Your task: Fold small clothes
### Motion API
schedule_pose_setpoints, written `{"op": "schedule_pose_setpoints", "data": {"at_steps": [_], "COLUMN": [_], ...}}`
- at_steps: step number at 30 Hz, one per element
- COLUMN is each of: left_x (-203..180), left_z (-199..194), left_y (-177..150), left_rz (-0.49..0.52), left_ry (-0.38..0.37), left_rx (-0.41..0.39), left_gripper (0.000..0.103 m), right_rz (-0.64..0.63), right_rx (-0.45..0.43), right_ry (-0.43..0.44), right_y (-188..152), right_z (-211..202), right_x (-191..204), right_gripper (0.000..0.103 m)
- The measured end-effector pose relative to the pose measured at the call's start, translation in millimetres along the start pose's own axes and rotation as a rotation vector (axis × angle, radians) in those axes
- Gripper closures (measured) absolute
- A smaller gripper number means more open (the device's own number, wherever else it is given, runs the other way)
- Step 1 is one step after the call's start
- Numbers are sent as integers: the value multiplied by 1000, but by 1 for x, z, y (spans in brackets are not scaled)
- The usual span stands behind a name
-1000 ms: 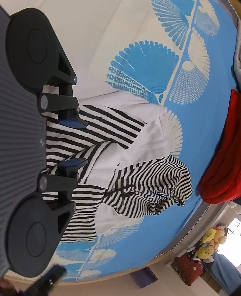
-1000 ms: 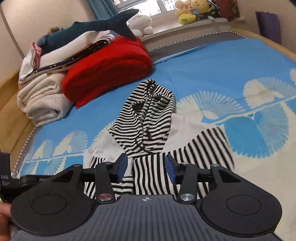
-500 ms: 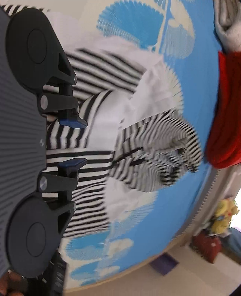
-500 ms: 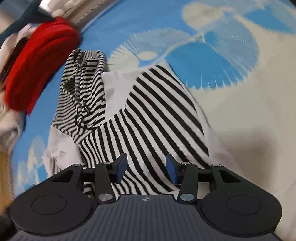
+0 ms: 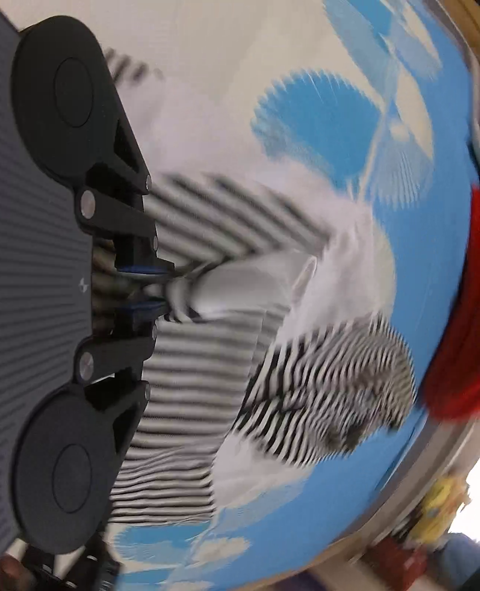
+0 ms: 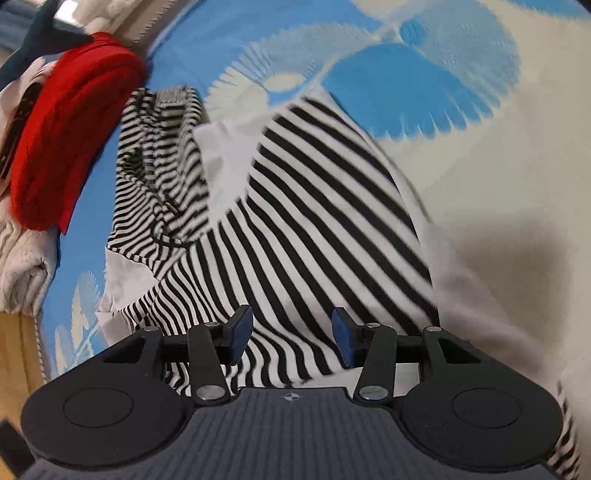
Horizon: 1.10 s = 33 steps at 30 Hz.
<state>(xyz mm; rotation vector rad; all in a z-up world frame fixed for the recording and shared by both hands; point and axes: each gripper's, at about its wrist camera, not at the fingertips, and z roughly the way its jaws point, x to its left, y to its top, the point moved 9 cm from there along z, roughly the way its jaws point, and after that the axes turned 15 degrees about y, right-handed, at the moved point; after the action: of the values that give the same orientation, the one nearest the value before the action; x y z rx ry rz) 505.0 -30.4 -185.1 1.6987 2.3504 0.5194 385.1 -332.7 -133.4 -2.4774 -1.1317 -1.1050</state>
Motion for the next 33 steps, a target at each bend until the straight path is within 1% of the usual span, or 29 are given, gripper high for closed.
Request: {"op": "schedule_pose_setpoints", "data": {"at_steps": [2,3,5,6,7,8,13,17,21,26,28,30,32,33], "left_x": [25,35,52,56,57,59,71,71,78,79,80,79,75,71], "left_z": [3,5,12,16,21,25,44,46,47,54,53,44,24,10], "left_y": [3,5,13,16,19,19,12,13,13,11,12,17,24,28], "left_rz": [-82,-130,-226,-262,-284,-302,-381,-379,-390,-358,-348,-317,-256,-219], "left_ry": [16,8,-40,-75,-107,-124,-130,-128,-79,-80,-67,-37,-11,-2], "left_rx": [33,44,80,109,136,157,238,236,230,229,213,159,88,35], "left_gripper": [84,84,83,79,77,77,77,76,76,76,83,102,102,102], "right_rz": [45,64,97,112,124,128,81,40,44,40,35,39,36,32], "right_rx": [-4,-10,-22,-27,-32,-35,-46,-53,-48,-49,-58,-73,-87,-94], "right_ry": [-26,-45,-75,-81,-83,-83,-75,-78,-75,-79,-88,-103,-116,-122], "right_y": [-2,-3,-3,-4,-4,-4,-3,-2,-3,-2,1,5,9,11], "right_z": [0,0,-1,-1,-1,-1,-1,-1,1,2,1,-3,-7,-9], "right_x": [-12,-19,-29,-32,-34,-33,-20,-12,-11,-11,-13,-17,-19,-20], "right_gripper": [53,53,54,54,54,54,53,53,53,53,53,53,53,53]}}
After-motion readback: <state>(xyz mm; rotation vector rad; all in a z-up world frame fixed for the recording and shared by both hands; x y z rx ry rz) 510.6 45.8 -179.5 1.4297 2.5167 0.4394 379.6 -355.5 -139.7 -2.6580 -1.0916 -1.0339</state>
